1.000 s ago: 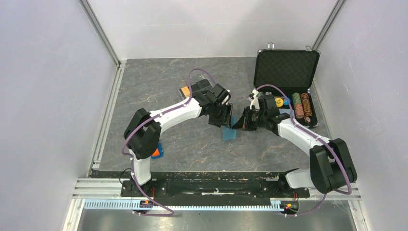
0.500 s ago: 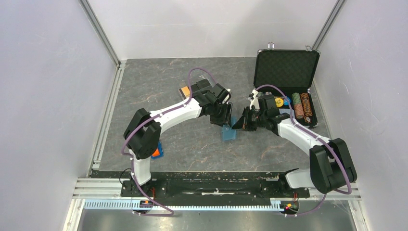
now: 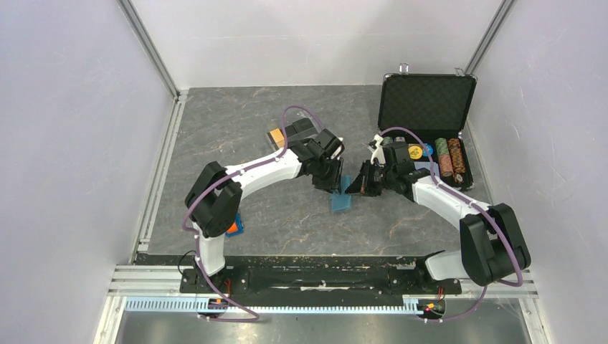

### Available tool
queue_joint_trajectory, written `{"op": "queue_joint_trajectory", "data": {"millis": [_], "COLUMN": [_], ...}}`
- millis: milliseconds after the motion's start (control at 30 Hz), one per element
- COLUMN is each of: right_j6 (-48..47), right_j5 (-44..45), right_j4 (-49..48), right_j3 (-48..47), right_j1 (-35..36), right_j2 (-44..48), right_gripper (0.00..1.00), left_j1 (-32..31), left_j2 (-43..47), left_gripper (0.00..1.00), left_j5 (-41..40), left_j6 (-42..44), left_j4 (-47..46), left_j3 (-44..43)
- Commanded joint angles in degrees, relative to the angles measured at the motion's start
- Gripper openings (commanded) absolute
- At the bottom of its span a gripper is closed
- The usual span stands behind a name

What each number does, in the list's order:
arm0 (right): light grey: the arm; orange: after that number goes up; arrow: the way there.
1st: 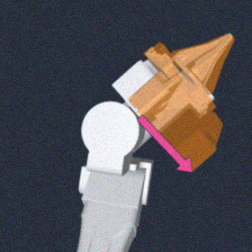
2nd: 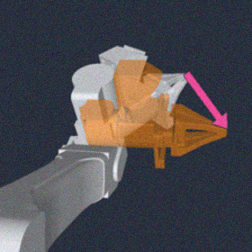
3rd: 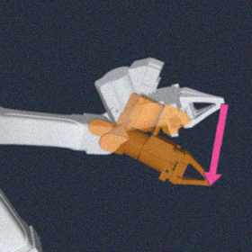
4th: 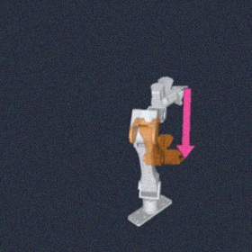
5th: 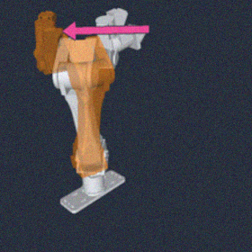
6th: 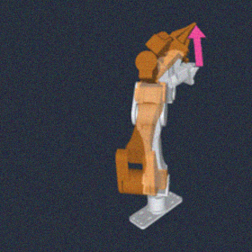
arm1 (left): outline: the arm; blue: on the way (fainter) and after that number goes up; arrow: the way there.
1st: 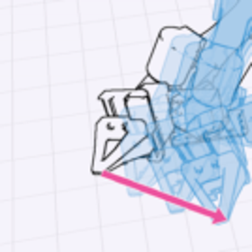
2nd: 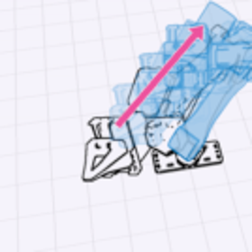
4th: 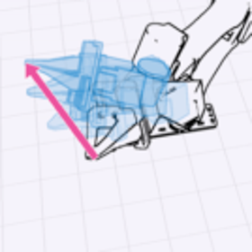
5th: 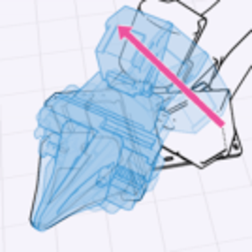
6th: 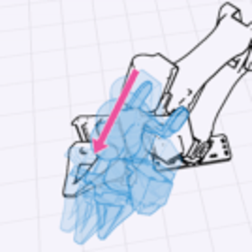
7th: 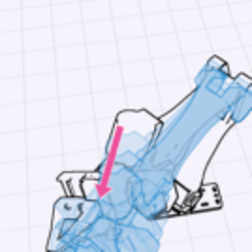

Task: Put the credit cards into the card holder
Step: Open the card holder.

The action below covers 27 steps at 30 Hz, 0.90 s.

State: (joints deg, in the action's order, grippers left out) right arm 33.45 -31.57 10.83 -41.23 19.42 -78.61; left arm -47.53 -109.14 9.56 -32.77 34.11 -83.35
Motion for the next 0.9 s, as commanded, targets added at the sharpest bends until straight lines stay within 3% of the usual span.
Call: {"op": "queue_joint_trajectory", "data": {"millis": [0,267,400,567,867], "right_j6": [0.45,0.43,0.64,0.47,0.10], "right_j5": [-1.21,-1.06,-1.21,-1.47,-1.58], "right_j4": [-2.21,-2.22,-2.22,-2.25,-2.29], "right_j3": [-1.39,-1.48,-1.09,-0.78,-0.66], "right_j1": [-0.08,-0.08,-0.09,-0.11,-0.10], "right_j2": [0.76,1.21,1.43,1.38,1.43], "right_gripper": [0.00,0.00,0.00,0.00,0.00], "left_j1": [-0.17,0.53,1.94,3.97,6.69], "left_j2": [-1.89,-1.32,0.11,0.34,3.11], "left_gripper": [0.35,0.30,0.22,0.22,0.42], "left_j5": [-3.96,-8.99,-9.32,-7.70,-1.02], "left_j6": [-0.36,-0.34,-1.18,-2.20,-2.74], "left_j4": [3.74,6.41,5.17,3.92,-1.72], "left_j3": [-0.24,1.86,4.58,7.07,11.47]}}
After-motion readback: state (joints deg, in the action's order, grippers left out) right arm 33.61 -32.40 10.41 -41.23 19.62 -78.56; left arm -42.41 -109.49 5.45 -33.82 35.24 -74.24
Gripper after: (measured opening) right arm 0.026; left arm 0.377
